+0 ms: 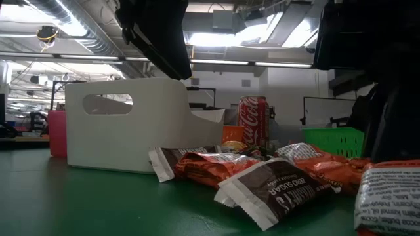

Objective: Sort candy
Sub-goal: Put the orange candy into the black bin

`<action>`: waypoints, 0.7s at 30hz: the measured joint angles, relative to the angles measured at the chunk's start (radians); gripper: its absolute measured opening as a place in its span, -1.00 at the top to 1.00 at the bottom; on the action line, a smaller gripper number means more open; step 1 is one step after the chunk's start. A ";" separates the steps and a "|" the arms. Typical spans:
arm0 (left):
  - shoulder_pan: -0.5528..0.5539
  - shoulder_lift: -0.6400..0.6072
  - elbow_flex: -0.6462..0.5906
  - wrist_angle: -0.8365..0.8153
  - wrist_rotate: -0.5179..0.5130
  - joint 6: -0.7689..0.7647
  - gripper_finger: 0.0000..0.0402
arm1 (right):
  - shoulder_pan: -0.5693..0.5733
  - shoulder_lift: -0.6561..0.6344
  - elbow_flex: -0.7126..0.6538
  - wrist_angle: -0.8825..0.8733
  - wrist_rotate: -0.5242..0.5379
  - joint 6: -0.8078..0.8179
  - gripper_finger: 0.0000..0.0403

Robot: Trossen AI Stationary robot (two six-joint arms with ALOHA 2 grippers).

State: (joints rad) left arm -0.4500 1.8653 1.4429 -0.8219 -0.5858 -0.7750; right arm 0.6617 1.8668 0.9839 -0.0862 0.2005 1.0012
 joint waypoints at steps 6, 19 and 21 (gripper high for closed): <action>-0.002 0.000 0.000 0.000 0.000 0.000 0.17 | -0.002 0.000 -0.001 0.021 -0.037 -0.003 0.79; -0.022 0.000 0.000 0.000 0.000 0.000 0.17 | -0.010 -0.186 -0.003 -0.013 -0.092 -0.098 0.88; -0.026 0.000 0.000 0.000 0.000 0.000 0.17 | -0.020 -0.237 -0.002 -0.041 -0.090 -0.124 0.87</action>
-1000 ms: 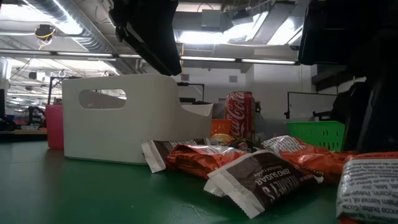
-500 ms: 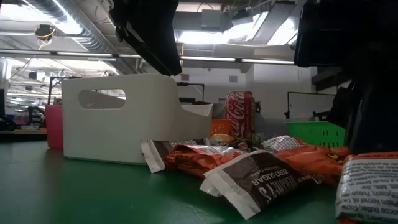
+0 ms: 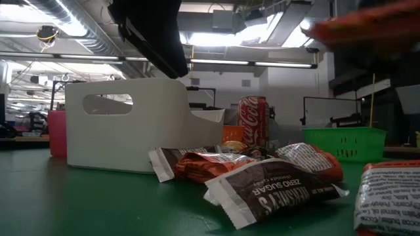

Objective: Sort candy
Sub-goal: Put the orange candy into the black bin

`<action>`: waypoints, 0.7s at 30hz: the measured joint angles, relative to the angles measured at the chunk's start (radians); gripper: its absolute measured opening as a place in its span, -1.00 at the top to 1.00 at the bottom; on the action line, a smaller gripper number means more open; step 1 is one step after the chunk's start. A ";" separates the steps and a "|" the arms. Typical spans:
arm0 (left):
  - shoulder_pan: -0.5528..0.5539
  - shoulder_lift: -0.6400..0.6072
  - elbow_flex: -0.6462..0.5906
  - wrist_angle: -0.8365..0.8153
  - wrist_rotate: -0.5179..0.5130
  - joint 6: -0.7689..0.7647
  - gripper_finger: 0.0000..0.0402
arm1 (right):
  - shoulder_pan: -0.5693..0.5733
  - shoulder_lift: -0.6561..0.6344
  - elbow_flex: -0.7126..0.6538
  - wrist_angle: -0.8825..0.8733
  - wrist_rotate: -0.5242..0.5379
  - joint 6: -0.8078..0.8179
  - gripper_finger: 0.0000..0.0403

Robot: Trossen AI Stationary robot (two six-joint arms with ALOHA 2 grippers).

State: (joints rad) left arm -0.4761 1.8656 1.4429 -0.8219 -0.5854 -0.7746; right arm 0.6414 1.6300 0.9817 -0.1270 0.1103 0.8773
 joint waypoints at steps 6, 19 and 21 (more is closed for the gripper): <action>-0.018 0.000 0.000 0.010 0.005 0.000 0.17 | -0.061 -0.162 0.000 -0.171 0.085 -0.101 0.86; -0.078 0.000 0.000 0.084 0.010 0.000 0.17 | -0.329 -0.465 0.000 -0.483 0.418 -0.367 0.86; -0.084 0.000 0.000 0.084 0.022 0.000 0.17 | -0.388 -0.479 0.000 -0.501 0.470 -0.423 0.86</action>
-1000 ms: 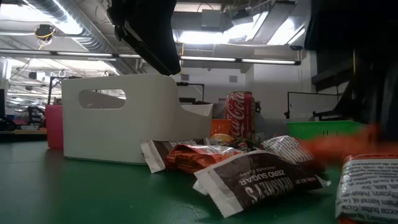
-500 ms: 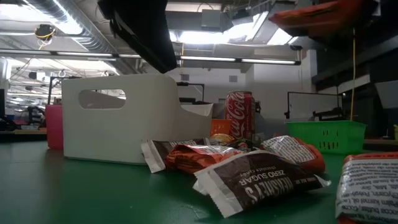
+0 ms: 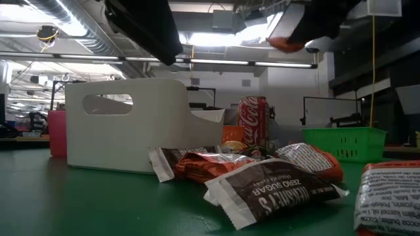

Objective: Sort candy
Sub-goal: Put the orange candy into the black bin

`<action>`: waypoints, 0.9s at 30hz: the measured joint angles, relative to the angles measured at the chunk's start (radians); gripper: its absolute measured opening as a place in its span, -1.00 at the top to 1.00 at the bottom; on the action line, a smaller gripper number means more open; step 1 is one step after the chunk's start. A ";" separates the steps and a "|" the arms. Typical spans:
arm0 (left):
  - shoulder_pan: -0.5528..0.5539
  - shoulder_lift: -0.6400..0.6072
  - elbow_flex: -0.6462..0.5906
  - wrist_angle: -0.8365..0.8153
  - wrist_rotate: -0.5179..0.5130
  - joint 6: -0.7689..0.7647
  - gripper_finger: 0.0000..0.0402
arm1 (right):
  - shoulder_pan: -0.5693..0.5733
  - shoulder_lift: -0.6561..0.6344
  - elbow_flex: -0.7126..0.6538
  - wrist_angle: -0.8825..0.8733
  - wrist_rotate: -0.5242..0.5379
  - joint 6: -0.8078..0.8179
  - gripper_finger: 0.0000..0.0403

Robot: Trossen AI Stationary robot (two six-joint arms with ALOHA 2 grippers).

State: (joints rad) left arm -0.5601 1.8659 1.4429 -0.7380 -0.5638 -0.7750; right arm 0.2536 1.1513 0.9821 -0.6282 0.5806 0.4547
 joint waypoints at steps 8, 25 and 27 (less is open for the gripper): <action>-0.029 0.000 0.000 -0.002 0.175 -0.044 0.17 | -0.278 0.012 0.000 -0.055 0.003 -0.101 0.86; -0.203 0.000 0.001 -0.197 0.405 -0.465 0.17 | -0.574 0.082 0.001 -0.082 -0.110 -0.198 0.78; -0.231 0.000 0.001 -0.254 0.437 -0.555 0.17 | -0.587 0.096 0.001 -0.080 -0.110 -0.202 0.68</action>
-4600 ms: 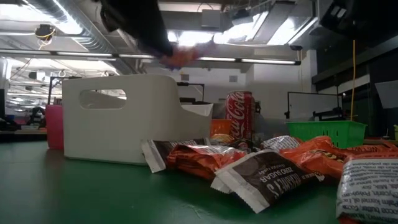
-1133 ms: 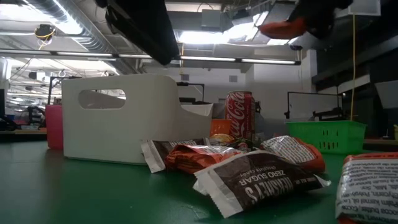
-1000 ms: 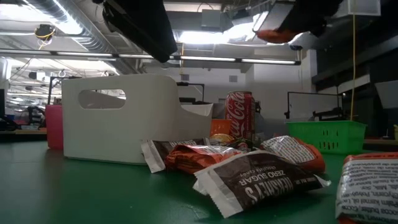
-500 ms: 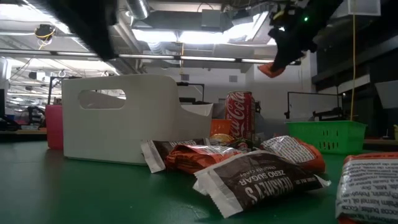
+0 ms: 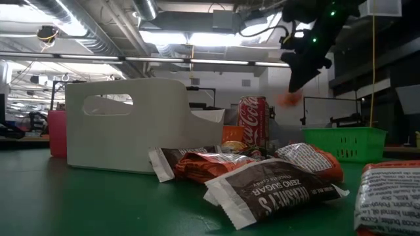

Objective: Sort candy
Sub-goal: Put the orange candy into the black bin, then put the yellow candy into the red bin

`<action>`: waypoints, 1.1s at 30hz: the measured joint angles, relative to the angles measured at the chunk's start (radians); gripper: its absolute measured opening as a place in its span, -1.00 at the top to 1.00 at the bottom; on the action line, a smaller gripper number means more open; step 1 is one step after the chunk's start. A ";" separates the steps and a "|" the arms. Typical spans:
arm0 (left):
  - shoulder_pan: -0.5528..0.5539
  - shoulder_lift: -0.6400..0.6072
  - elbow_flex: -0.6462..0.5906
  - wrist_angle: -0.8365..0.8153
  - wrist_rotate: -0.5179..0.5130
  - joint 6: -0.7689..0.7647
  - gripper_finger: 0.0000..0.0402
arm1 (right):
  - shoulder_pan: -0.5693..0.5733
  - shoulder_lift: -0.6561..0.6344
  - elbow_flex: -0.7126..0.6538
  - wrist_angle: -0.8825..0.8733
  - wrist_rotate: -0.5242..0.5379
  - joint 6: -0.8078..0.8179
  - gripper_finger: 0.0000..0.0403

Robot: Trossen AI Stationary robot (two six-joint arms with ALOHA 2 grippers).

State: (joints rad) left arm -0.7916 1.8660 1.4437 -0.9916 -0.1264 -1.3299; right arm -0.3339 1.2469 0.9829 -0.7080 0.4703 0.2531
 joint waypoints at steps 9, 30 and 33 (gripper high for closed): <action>-0.118 0.000 0.000 -0.090 0.078 -0.398 0.17 | -0.014 0.048 0.000 -0.001 -0.001 0.001 0.18; -0.358 0.000 -0.044 -0.249 0.125 -0.875 0.17 | -0.013 0.055 0.000 -0.007 -0.038 0.002 0.05; -0.365 0.000 -0.080 -0.233 0.142 -0.888 0.17 | -0.013 0.055 0.000 -0.008 -0.038 0.003 0.05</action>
State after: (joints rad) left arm -1.1568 1.8660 1.3638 -1.2249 0.0153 -2.2179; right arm -0.3473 1.3022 0.9829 -0.7158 0.4324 0.2558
